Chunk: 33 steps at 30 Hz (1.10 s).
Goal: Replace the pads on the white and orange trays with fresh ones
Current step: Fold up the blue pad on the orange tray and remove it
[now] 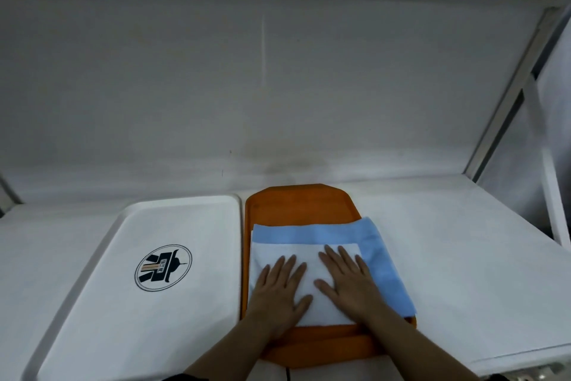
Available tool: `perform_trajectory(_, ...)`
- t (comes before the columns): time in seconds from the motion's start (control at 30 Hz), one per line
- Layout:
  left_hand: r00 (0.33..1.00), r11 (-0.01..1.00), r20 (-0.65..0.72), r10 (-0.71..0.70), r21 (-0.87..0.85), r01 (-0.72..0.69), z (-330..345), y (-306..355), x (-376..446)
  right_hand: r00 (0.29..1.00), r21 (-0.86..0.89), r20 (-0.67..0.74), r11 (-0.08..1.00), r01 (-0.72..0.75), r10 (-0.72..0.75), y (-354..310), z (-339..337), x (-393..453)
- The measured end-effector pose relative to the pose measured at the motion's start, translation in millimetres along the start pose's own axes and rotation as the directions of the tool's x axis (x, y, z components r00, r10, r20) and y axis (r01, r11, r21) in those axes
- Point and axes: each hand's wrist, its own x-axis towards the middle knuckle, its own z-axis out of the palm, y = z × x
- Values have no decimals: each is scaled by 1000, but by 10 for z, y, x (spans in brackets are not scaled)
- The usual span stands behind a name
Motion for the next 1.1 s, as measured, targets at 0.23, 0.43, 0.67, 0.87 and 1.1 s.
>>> perform_trajectory(0.23,991,990,135,-7,142,-13,-119,-116,-103,976,-81,48,975,-207,211,90,-207,-65)
perform_trajectory(0.43,960,942,253,118,277,-189,-420,-82,-258,976,-98,-57,972,-214,209,-41,-401,-149)
perform_trajectory(0.67,901,845,329,281,361,-395,-594,376,-322,988,-40,-97,991,-127,123,-209,-489,-368)
perform_trajectory(0.87,905,812,282,320,410,-415,-559,659,-225,978,122,-113,979,-161,175,-250,-520,-517)
perform_trajectory(1.1,972,886,187,144,412,-210,-473,812,-177,932,170,-307,975,-145,192,-252,-609,-659)
